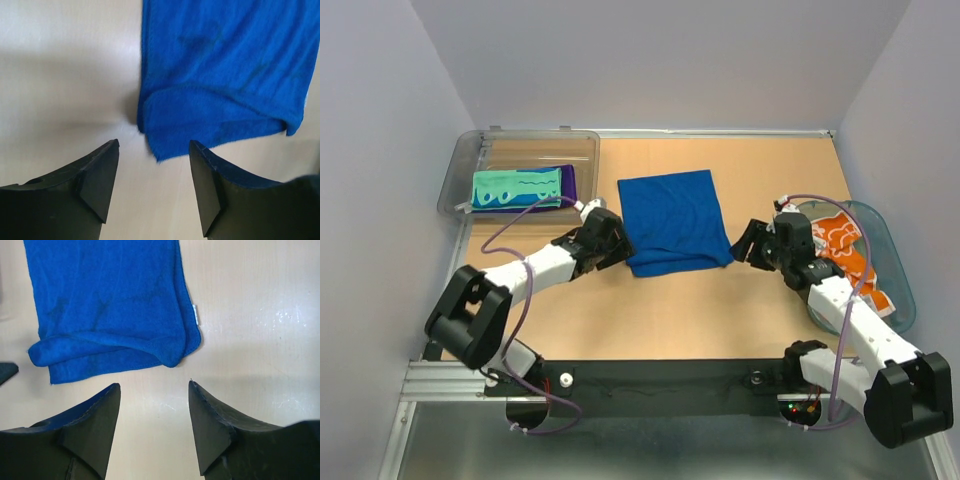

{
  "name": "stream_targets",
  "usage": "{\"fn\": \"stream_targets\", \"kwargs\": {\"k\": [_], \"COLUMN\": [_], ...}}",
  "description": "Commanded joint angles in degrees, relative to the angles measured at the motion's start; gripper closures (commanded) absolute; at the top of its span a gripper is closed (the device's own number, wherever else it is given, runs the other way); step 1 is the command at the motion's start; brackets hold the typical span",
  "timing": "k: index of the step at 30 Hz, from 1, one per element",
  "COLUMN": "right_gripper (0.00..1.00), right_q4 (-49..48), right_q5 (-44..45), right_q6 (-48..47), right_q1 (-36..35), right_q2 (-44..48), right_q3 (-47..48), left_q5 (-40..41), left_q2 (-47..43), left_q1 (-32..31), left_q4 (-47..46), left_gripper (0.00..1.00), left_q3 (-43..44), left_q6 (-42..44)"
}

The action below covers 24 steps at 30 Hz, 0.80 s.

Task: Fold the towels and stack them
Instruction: Fold the towel

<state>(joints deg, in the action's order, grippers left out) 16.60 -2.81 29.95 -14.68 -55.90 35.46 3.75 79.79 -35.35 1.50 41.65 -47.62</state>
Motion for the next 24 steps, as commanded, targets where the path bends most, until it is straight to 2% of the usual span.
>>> {"fn": "stream_targets", "kwargs": {"k": [1, 5, 10, 17, 24], "right_gripper": [0.38, 0.38, 0.38, 0.38, 0.38], "right_q4": [-1.6, -1.7, -2.2, -2.6, -2.8], "right_q5": [0.9, -0.7, -1.0, -1.7, -2.1], "right_q6": [-3.4, -5.4, -6.2, -6.9, -7.2], "right_q1": [-0.2, -0.2, -0.2, -0.2, -0.2], "right_q2": [-1.9, -2.1, -0.7, -0.4, -0.6], "right_q3": [2.1, 2.0, 1.3, 0.6, 0.3], "left_q5": [0.7, 0.1, 0.4, -0.4, -3.0], "left_q2": [5.3, 13.5, 19.3, 22.2, 19.4], "left_q1": [0.6, 0.6, 0.6, 0.4, -1.9], "left_q4": [-3.4, -0.3, 3.9, 6.5, 7.3], "left_gripper": [0.33, 0.34, 0.34, 0.34, 0.38], "left_q3": [9.1, 16.1, 20.5, 22.1, 20.8], "left_q6": [2.5, 9.1, 12.8, 17.2, 19.0]}}
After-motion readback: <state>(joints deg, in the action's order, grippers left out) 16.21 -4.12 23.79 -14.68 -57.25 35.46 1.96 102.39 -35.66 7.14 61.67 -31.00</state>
